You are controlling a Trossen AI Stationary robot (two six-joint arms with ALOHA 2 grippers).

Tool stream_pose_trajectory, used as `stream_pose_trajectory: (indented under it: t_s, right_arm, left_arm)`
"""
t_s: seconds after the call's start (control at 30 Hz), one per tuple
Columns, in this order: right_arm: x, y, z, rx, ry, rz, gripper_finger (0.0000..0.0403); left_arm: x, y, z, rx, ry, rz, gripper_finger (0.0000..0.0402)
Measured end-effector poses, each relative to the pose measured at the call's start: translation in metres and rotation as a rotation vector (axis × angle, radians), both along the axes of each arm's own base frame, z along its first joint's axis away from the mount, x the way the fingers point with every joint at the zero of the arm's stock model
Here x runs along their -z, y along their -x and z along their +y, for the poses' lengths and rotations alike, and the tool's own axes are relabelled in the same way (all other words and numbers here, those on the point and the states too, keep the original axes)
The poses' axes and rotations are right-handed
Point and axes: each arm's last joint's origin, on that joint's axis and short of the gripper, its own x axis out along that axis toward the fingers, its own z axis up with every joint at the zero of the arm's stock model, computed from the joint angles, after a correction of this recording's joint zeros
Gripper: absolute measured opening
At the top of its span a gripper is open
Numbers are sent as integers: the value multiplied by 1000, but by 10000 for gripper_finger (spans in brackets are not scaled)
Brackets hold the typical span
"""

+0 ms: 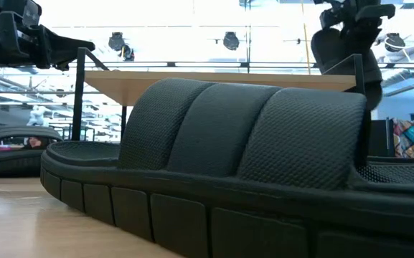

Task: Pick and place slides into the shelf
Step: Put the black slide on the shelf

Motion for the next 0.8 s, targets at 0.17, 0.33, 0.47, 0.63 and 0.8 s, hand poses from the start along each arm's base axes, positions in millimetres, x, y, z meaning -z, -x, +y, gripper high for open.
stream_pose_trajectory:
  t_s: [0.17, 0.33, 0.47, 0.63, 0.8]
  right_arm:
    - [-14, 2, 0, 20, 74, -21, 3]
    - [-35, 4, 1, 23, 119, -95, 3]
    - [-63, 8, 5, 29, 155, -230, 3]
    - [-92, 10, 16, -42, 18, -499, 3]
    - [-100, 0, 18, -92, -167, -626, 4]
  left_arm:
    - [0, 0, 0, 0, 0, 0, 19]
    - [0, 0, 0, 0, 0, 1, 19]
    - [0, 0, 0, 0, 0, 1, 19]
    - [0, 0, 0, 0, 0, 1, 19]
    - [0, 0, 0, 0, 0, 1, 19]
